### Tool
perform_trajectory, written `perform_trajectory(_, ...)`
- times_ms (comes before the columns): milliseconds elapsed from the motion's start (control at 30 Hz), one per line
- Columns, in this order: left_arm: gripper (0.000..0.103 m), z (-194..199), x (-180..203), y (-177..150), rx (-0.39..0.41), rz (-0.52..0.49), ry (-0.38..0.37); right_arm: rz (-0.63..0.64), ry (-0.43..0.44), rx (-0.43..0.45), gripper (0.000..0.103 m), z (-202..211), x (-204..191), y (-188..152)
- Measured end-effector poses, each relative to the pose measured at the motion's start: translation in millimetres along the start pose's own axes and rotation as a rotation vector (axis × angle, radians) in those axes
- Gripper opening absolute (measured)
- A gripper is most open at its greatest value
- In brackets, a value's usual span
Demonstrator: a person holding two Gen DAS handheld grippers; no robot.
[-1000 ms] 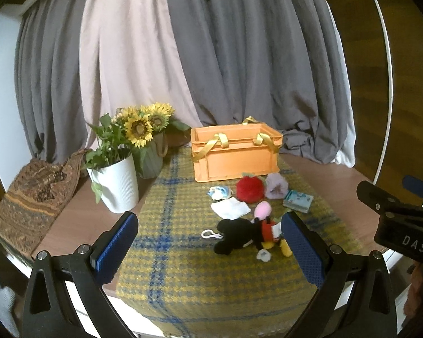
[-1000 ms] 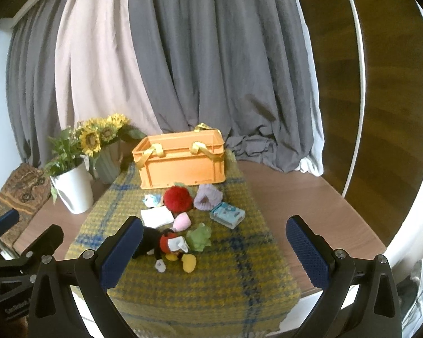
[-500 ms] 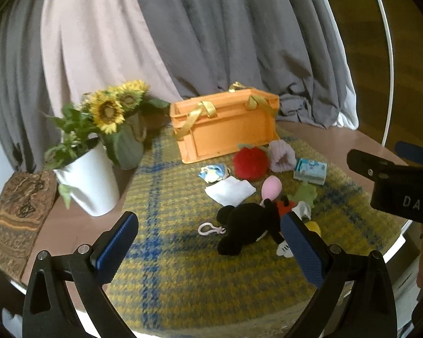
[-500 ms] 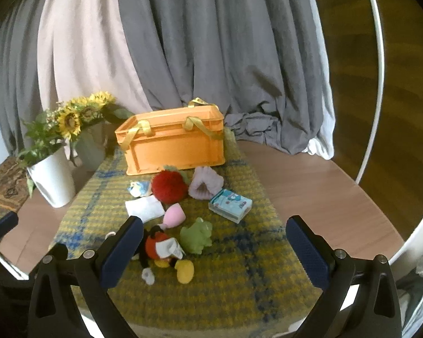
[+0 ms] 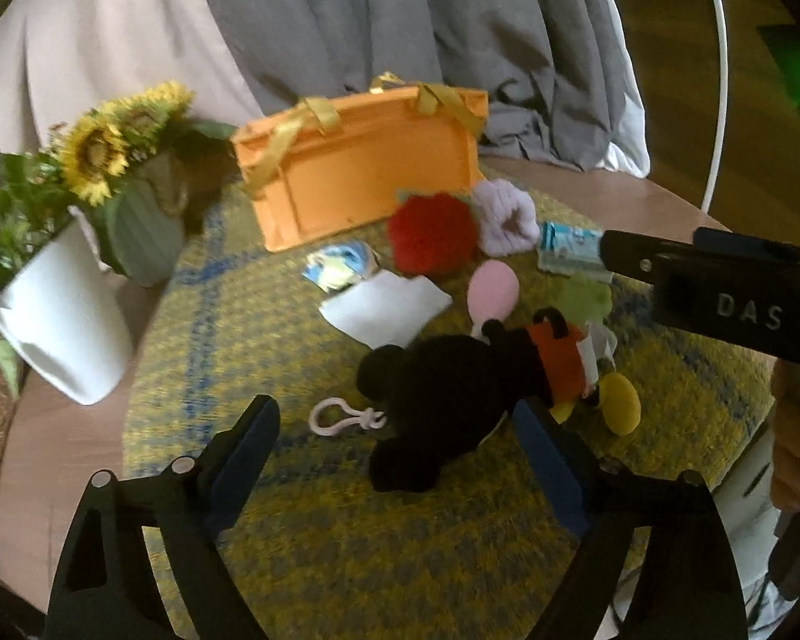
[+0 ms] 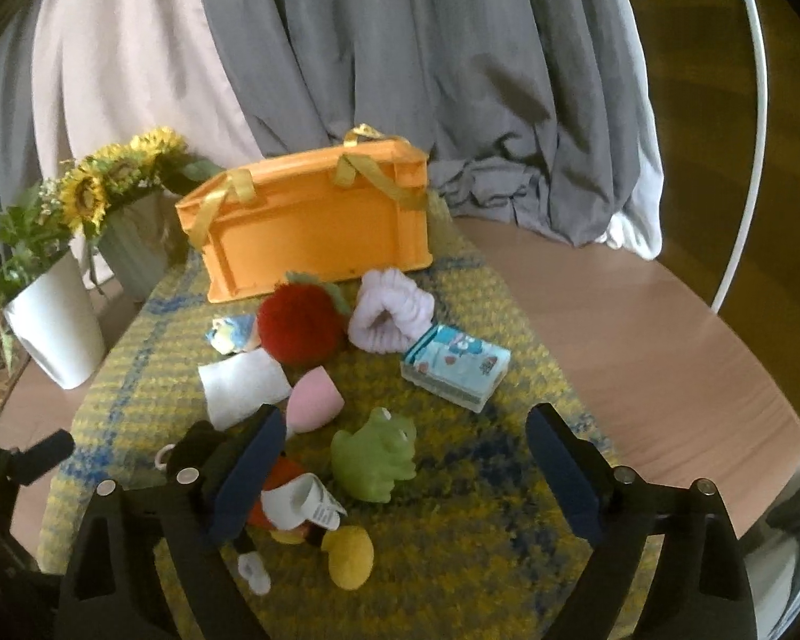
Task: Organize soft objects
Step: 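Grasp the black Mickey plush with the left tool while the right tool grasps the green frog, then lift the Mickey plush and green frog toward the orange crate with both tools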
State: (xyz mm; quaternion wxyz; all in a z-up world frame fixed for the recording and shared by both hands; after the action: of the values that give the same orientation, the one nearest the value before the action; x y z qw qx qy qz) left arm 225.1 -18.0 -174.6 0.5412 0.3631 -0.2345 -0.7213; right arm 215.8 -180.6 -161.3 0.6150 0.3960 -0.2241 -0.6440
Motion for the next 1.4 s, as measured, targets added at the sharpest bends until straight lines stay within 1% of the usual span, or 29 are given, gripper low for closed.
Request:
perform_trajectory(67, 0.083, -9.4, 2.8, -1.5, -0.02, 0.001, -0.03, -0.019, 0.005, -0.013, 0.089, -9.9, 3.1, -2.2)
perform_trajectory(267, 0.081, -28.8, 10.0, -2.5, -0.052, 0.012, -0.1, -0.086, 0.003, -0.053, 0.08, -36.9, 14.5, -9.3)
perform_trajectory(367, 0.081, -32.8, 11.6, -2.0, -0.047, 0.019, -0.121, -0.109, 0.003, -0.06, 0.078, -45.2, 18.8, -11.6)
perform_trajectory(467, 0.079, -34.4, 12.3, -1.7, -0.037, 0.014, -0.141, -0.122, 0.011, -0.073, 0.074, -52.1, 19.5, -13.9)
perform_trajectory(600, 0.075, -40.4, 12.4, -1.7, -0.044, 0.034, -0.199, -0.122, 0.02, -0.09, 0.071, -60.4, 18.1, -16.9)
perform_trajectory(633, 0.073, -41.7, 12.1, -1.4, -0.047, 0.041, -0.209, -0.126, 0.023, -0.095, 0.07, -62.5, 18.0, -17.8)
perform_trajectory(767, 0.059, -42.6, 15.7, -0.5, -0.029, 0.052, -0.255, -0.132, 0.028, -0.105, 0.066, -67.9, 17.1, -19.6)
perform_trajectory(800, 0.059, -42.7, 16.8, 0.3, -0.022, 0.053, -0.261, -0.135, 0.026, -0.106, 0.065, -69.1, 17.6, -19.4)
perform_trajectory(900, 0.058, -43.5, 17.4, 1.1, -0.012, 0.055, -0.262, -0.138, 0.027, -0.114, 0.059, -71.8, 18.6, -19.4)
perform_trajectory(933, 0.057, -43.1, 17.0, 1.6, -0.012, 0.057, -0.264, -0.138, 0.025, -0.12, 0.054, -72.7, 18.7, -19.8)
perform_trajectory(967, 0.057, -42.5, 16.4, 1.8, -0.012, 0.057, -0.264, -0.137, 0.029, -0.124, 0.051, -73.5, 18.7, -19.8)
perform_trajectory(1033, 0.055, -41.7, 15.6, 1.8, -0.011, 0.059, -0.261, -0.132, 0.05, -0.124, 0.042, -73.7, 15.8, -19.5)
perform_trajectory(1100, 0.055, -39.1, 14.1, 0.7, -0.013, 0.064, -0.253, -0.107, 0.043, -0.125, 0.041, -72.9, 12.1, -18.4)
perform_trajectory(1200, 0.054, -33.9, 8.9, 0.5, -0.008, 0.076, -0.231, -0.093, 0.036, -0.112, 0.037, -68.9, 9.1, -16.4)
perform_trajectory(1300, 0.054, -27.7, 3.3, 1.5, 0.007, 0.082, -0.196, -0.078, 0.034, -0.098, 0.033, -63.6, 5.7, -13.4)
perform_trajectory(1400, 0.054, -23.4, -3.9, 3.7, 0.016, 0.094, -0.163, -0.067, 0.019, -0.074, 0.033, -56.0, 4.5, -9.0)
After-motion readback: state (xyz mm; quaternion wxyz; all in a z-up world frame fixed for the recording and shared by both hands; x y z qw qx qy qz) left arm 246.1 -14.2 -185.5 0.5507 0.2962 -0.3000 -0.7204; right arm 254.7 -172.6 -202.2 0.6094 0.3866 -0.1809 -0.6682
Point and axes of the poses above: each gripper's, at about its wrist camera, not at the fingertips, and z roughly against the way its jaws point, x to its right, y to its top, the point moved 5 cm from there along -z, roughly the way its jaws point, and after that the axes turned 15 degrees about y, right-handed, at the moved point
